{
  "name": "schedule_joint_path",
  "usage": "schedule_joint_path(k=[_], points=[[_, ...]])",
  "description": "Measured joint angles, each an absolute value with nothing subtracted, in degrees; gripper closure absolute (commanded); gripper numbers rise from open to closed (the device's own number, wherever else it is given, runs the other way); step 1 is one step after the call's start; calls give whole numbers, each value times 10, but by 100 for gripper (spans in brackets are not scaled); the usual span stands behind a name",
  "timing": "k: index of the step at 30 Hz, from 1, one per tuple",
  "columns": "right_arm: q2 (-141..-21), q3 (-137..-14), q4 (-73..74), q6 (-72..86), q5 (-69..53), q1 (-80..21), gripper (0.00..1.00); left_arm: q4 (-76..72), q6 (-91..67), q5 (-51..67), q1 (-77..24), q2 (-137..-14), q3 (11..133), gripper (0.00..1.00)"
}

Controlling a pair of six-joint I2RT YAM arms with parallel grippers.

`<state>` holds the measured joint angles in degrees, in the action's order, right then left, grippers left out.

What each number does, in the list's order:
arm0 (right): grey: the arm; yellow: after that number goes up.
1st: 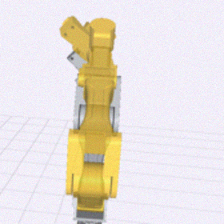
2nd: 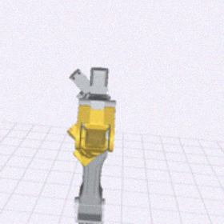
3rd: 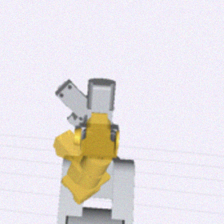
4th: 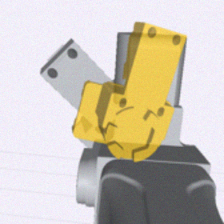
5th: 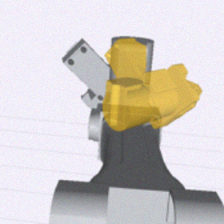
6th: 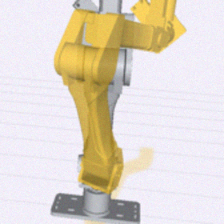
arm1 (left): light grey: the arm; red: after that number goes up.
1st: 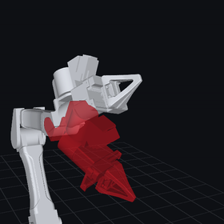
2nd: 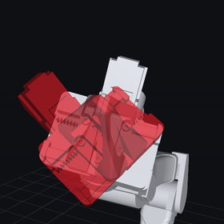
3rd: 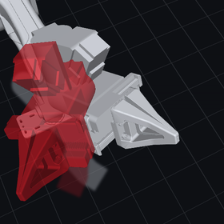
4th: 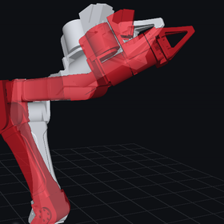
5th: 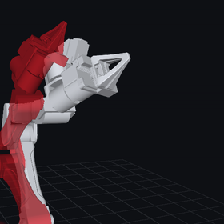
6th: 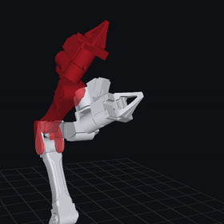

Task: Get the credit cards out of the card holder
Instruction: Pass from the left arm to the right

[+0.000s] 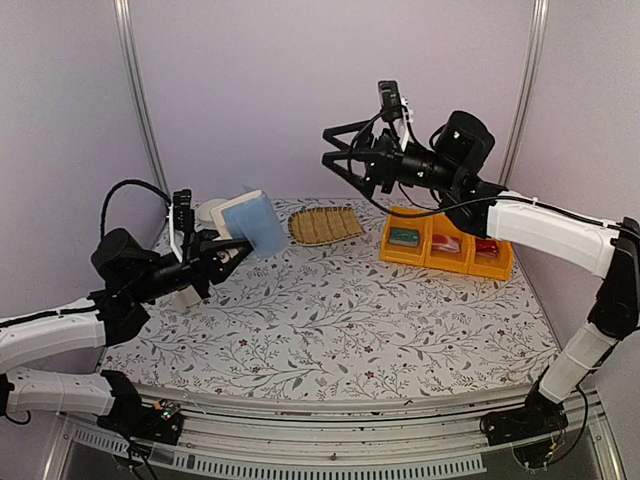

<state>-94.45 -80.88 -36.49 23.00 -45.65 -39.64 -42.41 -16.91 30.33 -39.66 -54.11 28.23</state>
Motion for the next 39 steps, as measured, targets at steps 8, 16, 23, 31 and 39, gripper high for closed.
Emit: schedule_joint_path(k=[8, 16, 23, 31, 39], points=[[-913, -837, -126, -118, -380, -549, 1, -420, -171, 270, -397, -555, 290, 100], [-1002, -929, -3, -140, -299, -557, 17, -420, -172, 253, -397, -555, 290, 100], [-1043, -978, 52, -121, -329, -560, 95, -417, -173, 250, -397, -557, 290, 100], [-1042, -981, 69, -135, -443, -543, 98, -433, -187, 290, -396, -566, 291, 81], [-1028, -931, 9, -75, -611, -503, 99, -484, -222, 359, -397, -585, 291, 59]])
